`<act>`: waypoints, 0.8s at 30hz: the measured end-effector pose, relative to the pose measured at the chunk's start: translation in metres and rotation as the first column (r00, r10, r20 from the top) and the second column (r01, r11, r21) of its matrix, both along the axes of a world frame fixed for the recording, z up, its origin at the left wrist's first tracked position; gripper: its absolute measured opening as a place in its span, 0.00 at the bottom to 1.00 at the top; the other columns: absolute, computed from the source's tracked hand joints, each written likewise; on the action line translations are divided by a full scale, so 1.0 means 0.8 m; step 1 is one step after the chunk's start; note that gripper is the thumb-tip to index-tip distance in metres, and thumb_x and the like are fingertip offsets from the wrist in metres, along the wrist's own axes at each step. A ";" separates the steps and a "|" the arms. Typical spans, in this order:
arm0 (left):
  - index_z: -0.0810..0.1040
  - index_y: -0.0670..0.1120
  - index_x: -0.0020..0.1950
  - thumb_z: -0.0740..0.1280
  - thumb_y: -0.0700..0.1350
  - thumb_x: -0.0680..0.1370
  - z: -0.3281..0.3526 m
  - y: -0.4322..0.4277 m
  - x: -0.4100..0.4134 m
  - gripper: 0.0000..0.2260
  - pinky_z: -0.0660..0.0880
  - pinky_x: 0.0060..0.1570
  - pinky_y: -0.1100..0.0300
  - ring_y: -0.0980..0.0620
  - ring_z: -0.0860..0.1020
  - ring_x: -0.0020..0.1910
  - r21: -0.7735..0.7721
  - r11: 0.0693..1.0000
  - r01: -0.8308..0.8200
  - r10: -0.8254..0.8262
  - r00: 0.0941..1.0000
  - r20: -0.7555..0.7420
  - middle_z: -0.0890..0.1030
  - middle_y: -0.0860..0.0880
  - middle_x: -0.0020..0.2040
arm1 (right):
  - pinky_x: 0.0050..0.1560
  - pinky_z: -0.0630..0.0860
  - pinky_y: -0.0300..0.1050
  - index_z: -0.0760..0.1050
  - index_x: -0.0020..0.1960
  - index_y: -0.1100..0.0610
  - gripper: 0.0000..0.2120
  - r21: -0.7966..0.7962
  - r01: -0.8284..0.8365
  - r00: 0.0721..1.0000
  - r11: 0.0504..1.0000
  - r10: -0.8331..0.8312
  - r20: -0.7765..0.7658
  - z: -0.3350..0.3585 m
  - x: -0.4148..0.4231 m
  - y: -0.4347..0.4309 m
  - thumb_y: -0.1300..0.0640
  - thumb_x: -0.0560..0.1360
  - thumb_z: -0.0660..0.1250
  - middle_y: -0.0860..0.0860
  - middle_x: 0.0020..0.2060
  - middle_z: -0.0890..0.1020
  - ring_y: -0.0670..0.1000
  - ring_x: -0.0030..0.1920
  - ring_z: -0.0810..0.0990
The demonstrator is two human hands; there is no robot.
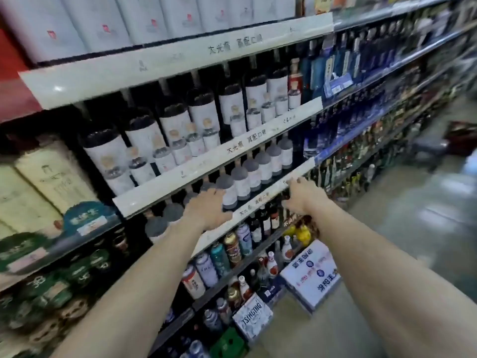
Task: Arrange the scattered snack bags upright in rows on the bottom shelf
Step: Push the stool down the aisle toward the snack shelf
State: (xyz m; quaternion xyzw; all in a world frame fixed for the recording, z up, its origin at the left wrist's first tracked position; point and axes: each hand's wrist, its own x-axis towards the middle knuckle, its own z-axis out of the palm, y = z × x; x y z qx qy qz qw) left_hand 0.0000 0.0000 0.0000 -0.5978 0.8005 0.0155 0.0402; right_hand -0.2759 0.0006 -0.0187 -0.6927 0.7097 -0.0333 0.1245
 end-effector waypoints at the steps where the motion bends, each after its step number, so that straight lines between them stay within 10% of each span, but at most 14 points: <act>1: 0.60 0.48 0.78 0.63 0.63 0.75 -0.003 -0.011 -0.015 0.36 0.74 0.60 0.44 0.41 0.69 0.69 0.031 0.999 0.020 -0.020 1.000 -0.007 0.66 0.44 0.74 | 0.62 0.73 0.62 0.63 0.73 0.55 0.35 0.028 0.026 1.000 0.999 -0.025 -0.008 -0.003 -0.011 -0.003 0.38 0.73 0.65 0.60 0.69 0.67 0.65 0.67 0.68; 24: 0.61 0.48 0.77 0.64 0.60 0.77 -0.124 -0.222 -0.418 0.33 0.74 0.62 0.47 0.42 0.70 0.69 0.233 0.711 0.663 -0.674 0.737 -0.040 0.68 0.44 0.73 | 0.64 0.69 0.58 0.65 0.73 0.53 0.32 0.227 0.785 0.610 0.577 -0.783 -0.120 -0.093 -0.290 0.078 0.43 0.73 0.67 0.57 0.69 0.68 0.62 0.69 0.67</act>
